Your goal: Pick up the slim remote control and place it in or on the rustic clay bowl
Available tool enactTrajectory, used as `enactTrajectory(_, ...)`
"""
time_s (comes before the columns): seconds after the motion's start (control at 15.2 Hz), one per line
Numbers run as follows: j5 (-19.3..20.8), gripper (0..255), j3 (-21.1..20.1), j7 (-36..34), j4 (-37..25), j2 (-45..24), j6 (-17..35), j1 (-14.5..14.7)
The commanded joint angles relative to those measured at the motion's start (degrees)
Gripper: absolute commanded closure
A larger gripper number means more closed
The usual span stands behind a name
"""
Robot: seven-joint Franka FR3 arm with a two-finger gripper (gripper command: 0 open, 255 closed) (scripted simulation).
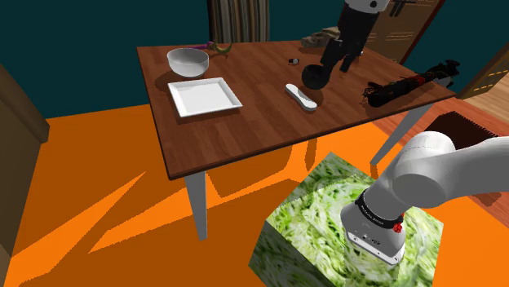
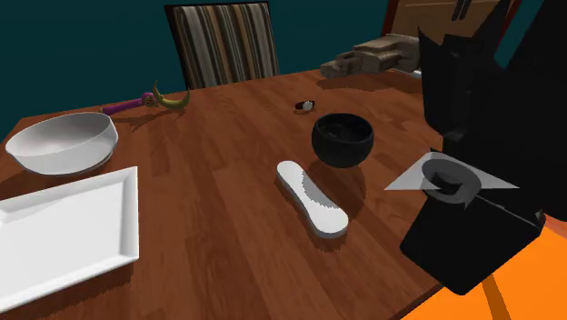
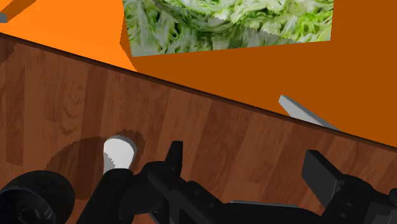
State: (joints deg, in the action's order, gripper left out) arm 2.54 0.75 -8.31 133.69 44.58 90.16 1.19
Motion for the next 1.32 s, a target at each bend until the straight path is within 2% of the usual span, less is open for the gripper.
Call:
enactTrajectory(0.0, 0.00, 0, 0.00, 0.00, 0.00, 0.00, 0.00, 0.00)
enactTrajectory(0.73, 3.46, 0, 9.43, 7.22, 0.76, -15.15, 15.89, -3.33)
enactTrajectory(1.25, 2.05, 0, 15.83, 13.39, -4.07, -30.01, 25.65, -4.78)
